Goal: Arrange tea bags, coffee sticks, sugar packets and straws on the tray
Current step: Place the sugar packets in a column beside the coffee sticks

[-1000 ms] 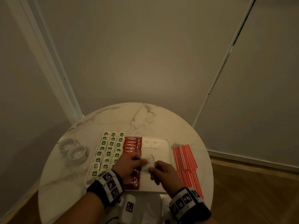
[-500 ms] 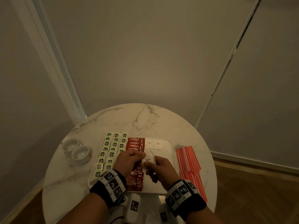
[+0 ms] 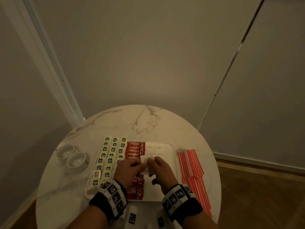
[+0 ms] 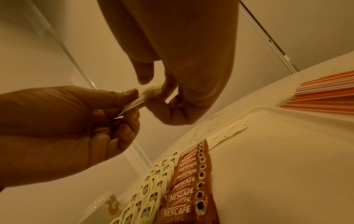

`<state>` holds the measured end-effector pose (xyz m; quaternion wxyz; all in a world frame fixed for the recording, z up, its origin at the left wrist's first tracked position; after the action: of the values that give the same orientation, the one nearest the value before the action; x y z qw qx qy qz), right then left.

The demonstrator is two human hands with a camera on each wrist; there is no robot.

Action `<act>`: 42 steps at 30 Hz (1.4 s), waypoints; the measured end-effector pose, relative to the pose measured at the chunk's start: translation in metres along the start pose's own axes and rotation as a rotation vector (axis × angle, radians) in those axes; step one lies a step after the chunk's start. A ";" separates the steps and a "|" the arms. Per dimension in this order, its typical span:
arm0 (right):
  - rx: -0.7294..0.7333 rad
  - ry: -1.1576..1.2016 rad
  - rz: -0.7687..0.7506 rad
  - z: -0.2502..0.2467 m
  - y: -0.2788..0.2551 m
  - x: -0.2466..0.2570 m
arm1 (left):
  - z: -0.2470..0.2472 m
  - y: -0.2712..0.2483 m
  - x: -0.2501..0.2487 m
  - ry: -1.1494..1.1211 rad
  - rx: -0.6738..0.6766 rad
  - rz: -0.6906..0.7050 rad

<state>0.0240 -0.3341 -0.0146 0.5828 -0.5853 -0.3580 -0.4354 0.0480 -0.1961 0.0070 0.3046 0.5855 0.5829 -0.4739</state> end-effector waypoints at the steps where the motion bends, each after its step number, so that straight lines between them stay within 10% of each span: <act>1: -0.038 0.000 -0.034 -0.003 0.003 0.002 | 0.000 0.003 0.002 -0.004 -0.001 -0.009; 23: 0.056 0.407 0.255 0.002 0.032 -0.022 | -0.001 0.038 0.012 -0.094 -0.130 -0.096; 42: 0.039 -0.113 0.188 -0.016 0.052 -0.044 | 0.025 0.050 0.064 -0.238 -0.144 -0.372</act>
<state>0.0547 -0.3495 -0.0759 0.6112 -0.6286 -0.3420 -0.3382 0.0830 -0.2002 -0.0696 0.3197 0.3846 0.6731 -0.5449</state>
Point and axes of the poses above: each hand's wrist, its own y-axis towards the middle knuckle, its own z-axis out of the palm, x = y × z, the point moved 5 cm from there along y, towards the middle knuckle, and after that the axes turned 3 degrees about y, right-handed, at the moved point
